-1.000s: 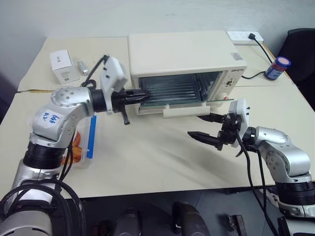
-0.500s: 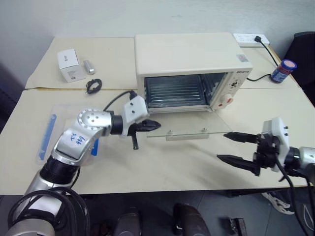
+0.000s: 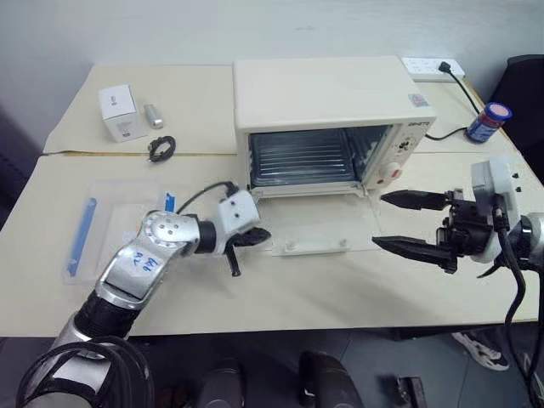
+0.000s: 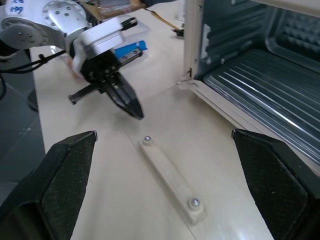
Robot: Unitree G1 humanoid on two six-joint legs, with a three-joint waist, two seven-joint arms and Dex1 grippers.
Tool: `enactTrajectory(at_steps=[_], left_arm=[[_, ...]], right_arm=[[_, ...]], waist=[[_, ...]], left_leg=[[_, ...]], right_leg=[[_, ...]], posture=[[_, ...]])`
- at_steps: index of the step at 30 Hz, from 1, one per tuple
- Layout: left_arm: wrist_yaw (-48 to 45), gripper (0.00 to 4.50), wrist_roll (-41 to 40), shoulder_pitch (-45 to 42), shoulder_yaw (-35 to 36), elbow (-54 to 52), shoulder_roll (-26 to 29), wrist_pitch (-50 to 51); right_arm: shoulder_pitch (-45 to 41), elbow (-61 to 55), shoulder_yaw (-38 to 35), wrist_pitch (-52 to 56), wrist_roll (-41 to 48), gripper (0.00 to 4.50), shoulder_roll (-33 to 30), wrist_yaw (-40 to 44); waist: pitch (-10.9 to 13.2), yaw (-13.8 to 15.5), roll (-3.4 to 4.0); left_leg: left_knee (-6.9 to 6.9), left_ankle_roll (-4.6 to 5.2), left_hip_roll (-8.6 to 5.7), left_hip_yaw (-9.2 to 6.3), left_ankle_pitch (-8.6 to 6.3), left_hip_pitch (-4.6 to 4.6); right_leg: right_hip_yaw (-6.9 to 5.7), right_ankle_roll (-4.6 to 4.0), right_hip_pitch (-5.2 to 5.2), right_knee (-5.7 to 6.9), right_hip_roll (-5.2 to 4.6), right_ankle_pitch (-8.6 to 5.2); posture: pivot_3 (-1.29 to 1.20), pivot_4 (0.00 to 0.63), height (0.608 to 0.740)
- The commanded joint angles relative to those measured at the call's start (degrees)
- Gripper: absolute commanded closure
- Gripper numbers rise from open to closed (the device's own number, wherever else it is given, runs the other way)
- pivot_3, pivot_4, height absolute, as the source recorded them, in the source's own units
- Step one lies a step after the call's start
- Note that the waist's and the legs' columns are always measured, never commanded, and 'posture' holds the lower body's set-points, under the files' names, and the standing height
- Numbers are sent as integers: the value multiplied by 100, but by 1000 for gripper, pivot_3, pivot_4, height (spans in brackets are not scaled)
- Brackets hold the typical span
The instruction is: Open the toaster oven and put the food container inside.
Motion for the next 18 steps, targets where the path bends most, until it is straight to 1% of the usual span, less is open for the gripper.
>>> enactTrajectory(at_steps=[1, 3, 6, 8, 9, 10, 11, 12, 13, 14, 15, 16, 17, 18], left_arm=[[388, 3627, -974, 69, 1591, -1261, -52, 1261], [652, 3035, -1398, 160, 2378, -1801, -140, 1941], [971, 2115, -2041, 255, 4268, -2944, -549, 3483], [1007, 1518, -2253, 201, 5120, -3482, -873, 4277], [1049, 1290, -2347, 191, 5410, -3671, -1022, 4509], [1292, 1005, -2898, 310, 6051, -3782, -1254, 4618], [1786, 748, -3723, 653, 6709, -3839, -1500, 4455], [2688, 464, -4920, 1417, 7076, -3851, -1598, 3743], [3510, 464, -5963, 2098, 7254, -3854, -1574, 3072], [4353, 464, -7036, 2994, 7392, -3854, -1448, 2296], [5005, 464, -7865, 3670, 7442, -3854, -1235, 1696], [5522, 464, -8592, 4324, 7606, -3854, -1063, 1264], [5932, 464, -9158, 4812, 7719, -3854, -862, 916], [6128, 464, -9466, 5329, 7823, -3854, -967, 665]], right_arm=[[-620, 354, 527, -231, -167, 0, 58, 378], [-969, 603, 839, -315, -284, 0, 140, 585], [-1509, 1063, 1300, -476, -488, 0, 304, 991], [-1710, 1284, 1490, -585, -616, 0, 384, 1197], [-1766, 1365, 1548, -643, -666, 0, 408, 1280], [-1915, 1530, 1675, -707, -742, 0, 490, 1388], [-2063, 1700, 1805, -770, -829, 0, 584, 1501], [-2188, 1850, 1911, -828, -904, 0, 667, 1603], [-2272, 1960, 1978, -875, -963, 0, 725, 1685], [-2362, 2057, 2055, -898, -1001, 0, 793, 1787], [-2417, 2123, 2098, -916, -1029, 0, 836, 1867], [-2479, 2182, 2161, -935, -1053, 0, 887, 1969], [-2521, 2224, 2198, -948, -1079, 0, 926, 2047], [-2576, 2276, 2242, -953, -1108, 0, 976, 2126]], waist=[[0, -30, 0], [0, -30, 0], [0, -69, 0], [0, -76, 0], [0, -64, 0], [0, -53, -1], [-1, -70, -2], [-1, -113, -2], [-1, -155, -2], [3, -180, -10], [7, -260, -36], [6, -276, -40], [6, -283, -41], [5, -274, -38]], left_leg=[[0, 0, 2, -1, 0, -1], [-5, 0, 1, -5, 0, 0], [-5, 1, 0, -10, -1, -1], [-3, 1, 0, -16, -1, -1], [-3, 0, -1, -16, -1, -1], [-1, 0, -1, -16, 0, 0], [3, 0, -2, -18, 0, -1], [4, 0, -1, -21, -1, 4], [2, 0, 4, -51, -1, 10], [-5, -2, 4, -54, -2, 15], [-8, -5, 10, -58, -4, 15], [-17, -9, 39, -62, -7, 15], [-15, -12, 34, -84, -9, 14], [-8, -13, 31, -89, -9, 13]], right_leg=[[1, 0, -2, 13, 0, 0], [-1, 0, -2, 21, -3, 0], [-1, 0, -2, 19, -6, 0], [-2, 0, -2, 20, -6, 0], [-5, 0, 2, 21, -6, 0], [-9, -1, 8, 18, -7, 0], [-11, 0, 8, 21, -8, 0], [-7, 0, 11, 20, -8, 0], [4, -1, 10, 25, -20, 0], [6, -5, 7, 34, -31, -2], [8, -8, -2, 41, -38, -4], [31, -25, -7, 48, -90, -13], [19, -34, -5, 60, -96, -18], [15, -46, -2, 62, -100, -25]], posture=[[0, 150, 740], [0, 150, 740], [0, 150, 740], [0, 150, 740], [0, 150, 740], [0, 150, 740], [0, 150, 740], [0, 150, 740], [0, 150, 740], [0, 150, 740], [0, 150, 740], [0, 150, 740], [0, 150, 740], [0, 150, 740]])
